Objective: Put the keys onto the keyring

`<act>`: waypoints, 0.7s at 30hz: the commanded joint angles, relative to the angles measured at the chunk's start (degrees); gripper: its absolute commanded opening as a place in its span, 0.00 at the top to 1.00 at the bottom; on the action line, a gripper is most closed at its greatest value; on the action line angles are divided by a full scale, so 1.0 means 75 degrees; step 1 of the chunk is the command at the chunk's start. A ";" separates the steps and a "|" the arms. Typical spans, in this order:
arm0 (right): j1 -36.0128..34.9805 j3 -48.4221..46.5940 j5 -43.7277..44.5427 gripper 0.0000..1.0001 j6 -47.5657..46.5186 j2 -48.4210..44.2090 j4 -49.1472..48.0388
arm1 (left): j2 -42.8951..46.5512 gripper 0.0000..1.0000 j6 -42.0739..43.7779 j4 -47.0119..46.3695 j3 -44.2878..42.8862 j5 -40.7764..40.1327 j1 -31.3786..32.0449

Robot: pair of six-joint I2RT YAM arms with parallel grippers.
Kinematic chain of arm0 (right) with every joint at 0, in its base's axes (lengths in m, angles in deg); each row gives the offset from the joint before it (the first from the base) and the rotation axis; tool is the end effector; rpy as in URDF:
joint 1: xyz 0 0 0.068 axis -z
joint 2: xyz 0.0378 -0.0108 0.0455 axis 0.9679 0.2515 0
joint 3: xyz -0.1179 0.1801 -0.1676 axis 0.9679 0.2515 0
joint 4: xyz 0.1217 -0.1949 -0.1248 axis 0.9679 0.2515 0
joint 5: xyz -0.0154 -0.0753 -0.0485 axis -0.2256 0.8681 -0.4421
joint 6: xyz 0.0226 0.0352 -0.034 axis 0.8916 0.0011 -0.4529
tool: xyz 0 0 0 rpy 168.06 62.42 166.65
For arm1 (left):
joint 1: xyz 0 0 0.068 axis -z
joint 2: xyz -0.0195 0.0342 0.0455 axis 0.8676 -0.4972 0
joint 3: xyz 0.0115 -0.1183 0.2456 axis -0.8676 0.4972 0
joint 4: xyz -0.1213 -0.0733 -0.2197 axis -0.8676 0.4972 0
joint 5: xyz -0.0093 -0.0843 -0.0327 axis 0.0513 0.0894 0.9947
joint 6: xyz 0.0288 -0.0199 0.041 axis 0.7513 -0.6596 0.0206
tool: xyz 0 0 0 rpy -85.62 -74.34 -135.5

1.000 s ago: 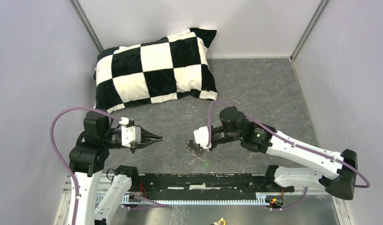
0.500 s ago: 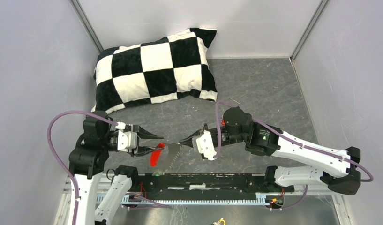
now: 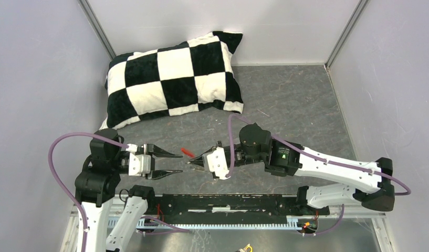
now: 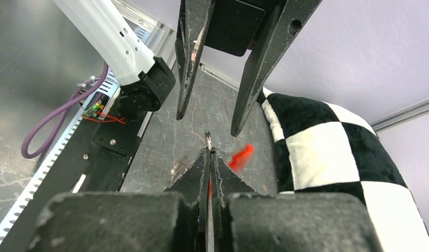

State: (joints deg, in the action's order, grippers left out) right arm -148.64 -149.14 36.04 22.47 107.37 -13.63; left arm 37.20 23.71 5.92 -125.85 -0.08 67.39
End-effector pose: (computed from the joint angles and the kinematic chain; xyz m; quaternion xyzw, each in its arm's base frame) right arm 0.0652 0.2655 0.3956 -0.6687 0.3457 0.3719 0.5432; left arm 0.0433 -0.0405 0.3855 0.5829 0.4568 -0.3862 0.5499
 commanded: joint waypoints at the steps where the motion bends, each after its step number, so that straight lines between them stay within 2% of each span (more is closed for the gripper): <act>1: -0.0201 -0.0523 0.0418 0.99 0.0351 0.0094 -0.0628 | 0.0100 0.52 0.0247 0.0038 -0.0077 0.0155 -0.0011; 13: -0.0401 -0.0661 0.0598 0.99 0.0735 0.0374 -0.1037 | 0.0161 0.61 0.0270 0.0035 -0.0029 -0.0019 -0.0023; 21: -0.0484 -0.0830 0.0802 0.99 0.1042 0.0553 -0.1070 | 0.0138 0.79 0.0287 0.0043 -0.0048 0.0013 -0.0023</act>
State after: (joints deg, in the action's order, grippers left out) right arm -151.83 -151.48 40.30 28.42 111.32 -16.84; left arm 38.09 24.30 5.90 -125.83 -0.41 67.39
